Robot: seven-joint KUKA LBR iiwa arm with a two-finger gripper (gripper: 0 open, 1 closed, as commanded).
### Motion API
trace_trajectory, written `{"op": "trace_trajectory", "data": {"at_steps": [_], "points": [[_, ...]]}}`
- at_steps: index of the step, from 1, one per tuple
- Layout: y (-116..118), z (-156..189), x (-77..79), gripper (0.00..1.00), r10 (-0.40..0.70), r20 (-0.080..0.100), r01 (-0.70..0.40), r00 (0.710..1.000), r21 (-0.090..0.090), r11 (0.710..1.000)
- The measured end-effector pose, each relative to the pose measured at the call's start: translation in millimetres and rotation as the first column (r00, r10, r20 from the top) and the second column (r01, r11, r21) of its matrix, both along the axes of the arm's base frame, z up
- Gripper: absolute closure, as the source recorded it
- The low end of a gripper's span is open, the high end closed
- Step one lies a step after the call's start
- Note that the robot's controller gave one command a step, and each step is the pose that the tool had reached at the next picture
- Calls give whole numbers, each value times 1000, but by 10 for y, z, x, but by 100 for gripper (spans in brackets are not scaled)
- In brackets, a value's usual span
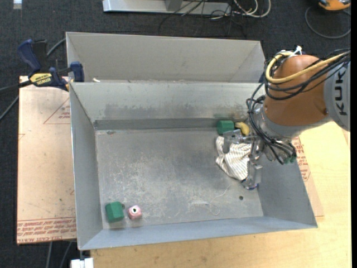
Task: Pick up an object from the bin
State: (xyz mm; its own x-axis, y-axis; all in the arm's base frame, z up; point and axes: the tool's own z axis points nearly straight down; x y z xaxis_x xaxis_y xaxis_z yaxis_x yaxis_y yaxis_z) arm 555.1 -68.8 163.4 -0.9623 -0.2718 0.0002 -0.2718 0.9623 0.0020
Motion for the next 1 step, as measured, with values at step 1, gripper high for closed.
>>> {"op": "trace_trajectory", "data": {"at_steps": [1], "points": [[-210,-243,338,0,4,4,-4,1000,1,1000]]}}
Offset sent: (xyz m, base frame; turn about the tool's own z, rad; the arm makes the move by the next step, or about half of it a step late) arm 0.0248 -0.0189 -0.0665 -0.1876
